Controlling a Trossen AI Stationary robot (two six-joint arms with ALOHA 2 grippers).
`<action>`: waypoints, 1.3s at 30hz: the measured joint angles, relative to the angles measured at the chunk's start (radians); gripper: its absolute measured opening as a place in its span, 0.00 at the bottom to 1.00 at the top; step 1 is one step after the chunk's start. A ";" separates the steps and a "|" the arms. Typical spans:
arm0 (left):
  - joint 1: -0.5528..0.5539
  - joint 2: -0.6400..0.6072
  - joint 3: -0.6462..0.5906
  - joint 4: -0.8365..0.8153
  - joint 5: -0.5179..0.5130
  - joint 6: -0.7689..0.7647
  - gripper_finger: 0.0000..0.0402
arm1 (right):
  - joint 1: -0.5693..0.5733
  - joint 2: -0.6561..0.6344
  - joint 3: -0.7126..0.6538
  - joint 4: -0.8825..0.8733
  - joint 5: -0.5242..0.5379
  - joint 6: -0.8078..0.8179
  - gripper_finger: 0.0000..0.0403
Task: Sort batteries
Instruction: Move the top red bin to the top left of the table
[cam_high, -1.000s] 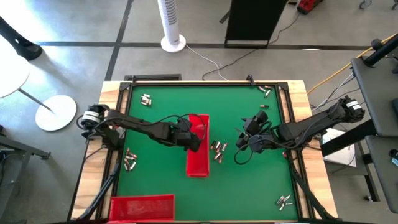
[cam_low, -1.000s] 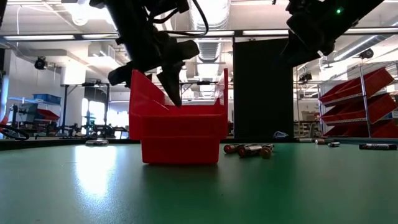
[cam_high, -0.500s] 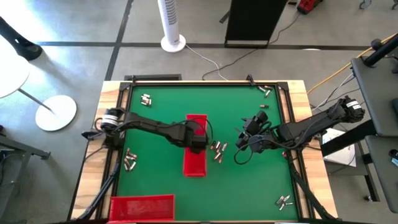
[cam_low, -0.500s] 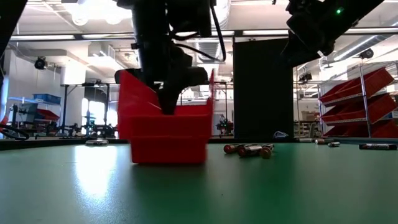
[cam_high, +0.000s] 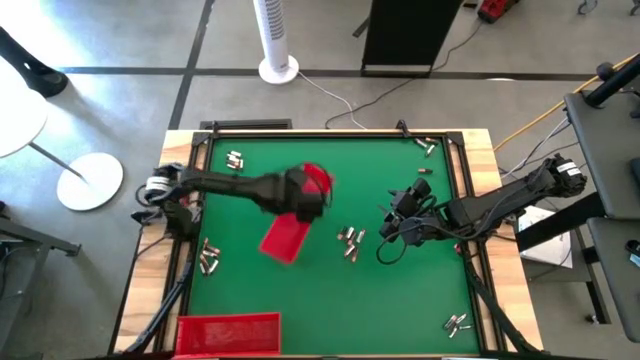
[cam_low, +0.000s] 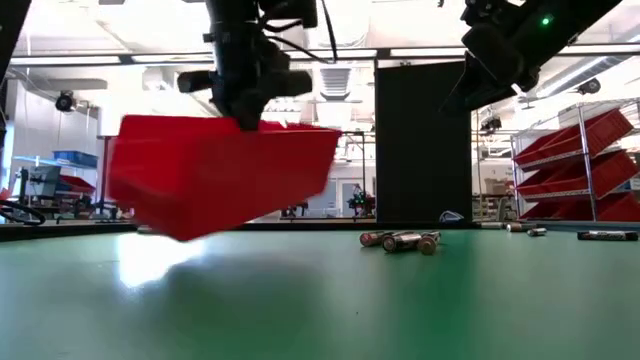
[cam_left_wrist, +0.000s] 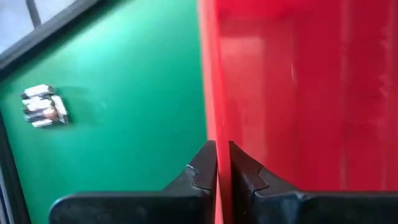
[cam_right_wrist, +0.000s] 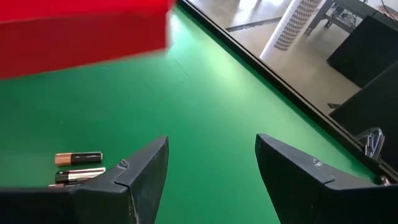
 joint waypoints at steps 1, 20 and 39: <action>0.034 -0.015 0.000 0.005 0.000 0.002 0.00 | 0.000 0.000 -0.004 0.000 0.000 0.015 0.58; 0.497 -0.025 -0.073 0.103 0.361 0.101 0.00 | 0.031 0.000 -0.048 0.015 -0.049 0.112 0.63; 0.524 -0.015 -0.152 0.103 0.294 0.040 0.12 | 0.064 0.000 -0.066 0.060 -0.053 0.116 0.65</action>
